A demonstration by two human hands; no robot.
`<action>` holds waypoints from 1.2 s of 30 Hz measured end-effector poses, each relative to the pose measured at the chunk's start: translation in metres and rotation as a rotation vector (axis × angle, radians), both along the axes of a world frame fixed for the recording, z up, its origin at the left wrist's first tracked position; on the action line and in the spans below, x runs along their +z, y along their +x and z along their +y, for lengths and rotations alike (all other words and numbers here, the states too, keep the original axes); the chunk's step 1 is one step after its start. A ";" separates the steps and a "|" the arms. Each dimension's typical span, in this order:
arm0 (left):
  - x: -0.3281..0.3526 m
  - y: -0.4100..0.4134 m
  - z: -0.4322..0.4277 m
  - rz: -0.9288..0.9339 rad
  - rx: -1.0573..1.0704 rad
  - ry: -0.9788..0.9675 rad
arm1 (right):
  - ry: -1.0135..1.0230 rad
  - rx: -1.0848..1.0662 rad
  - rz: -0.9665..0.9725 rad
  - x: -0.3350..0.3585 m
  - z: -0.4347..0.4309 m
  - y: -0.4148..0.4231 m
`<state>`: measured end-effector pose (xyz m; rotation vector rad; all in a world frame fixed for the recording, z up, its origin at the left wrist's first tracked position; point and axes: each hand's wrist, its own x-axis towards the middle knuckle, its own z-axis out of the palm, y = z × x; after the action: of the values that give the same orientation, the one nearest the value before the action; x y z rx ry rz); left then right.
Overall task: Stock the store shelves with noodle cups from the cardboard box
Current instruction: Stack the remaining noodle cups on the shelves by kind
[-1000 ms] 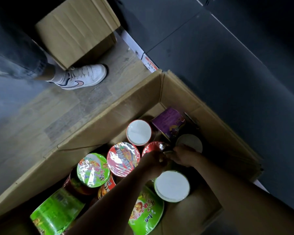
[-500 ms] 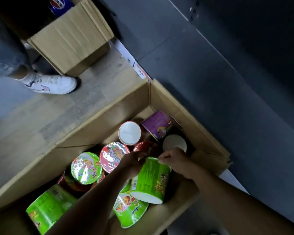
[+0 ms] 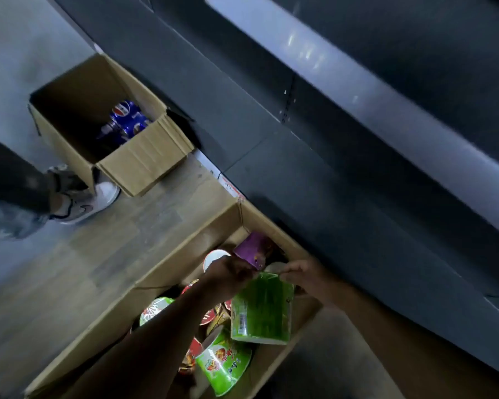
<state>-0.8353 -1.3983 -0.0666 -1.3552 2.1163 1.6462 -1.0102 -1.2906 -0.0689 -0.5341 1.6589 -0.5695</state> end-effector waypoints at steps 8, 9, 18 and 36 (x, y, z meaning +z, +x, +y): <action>0.100 -0.038 -0.006 0.064 0.002 0.017 | -0.192 0.028 0.068 0.120 0.012 -0.005; 0.114 -0.043 -0.003 0.048 0.005 0.032 | -0.204 0.012 0.113 0.132 0.016 -0.007; 0.234 -0.076 0.050 0.114 -0.192 -0.052 | -0.224 -0.106 0.274 0.247 0.091 -0.026; 0.479 -0.160 0.222 0.281 -0.553 -0.338 | -0.324 -0.234 0.590 0.485 0.290 -0.082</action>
<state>-0.9953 -1.1765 0.4120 -0.5149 2.6982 1.3468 -1.0927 -1.0003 0.4161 -0.8024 2.2214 -0.9241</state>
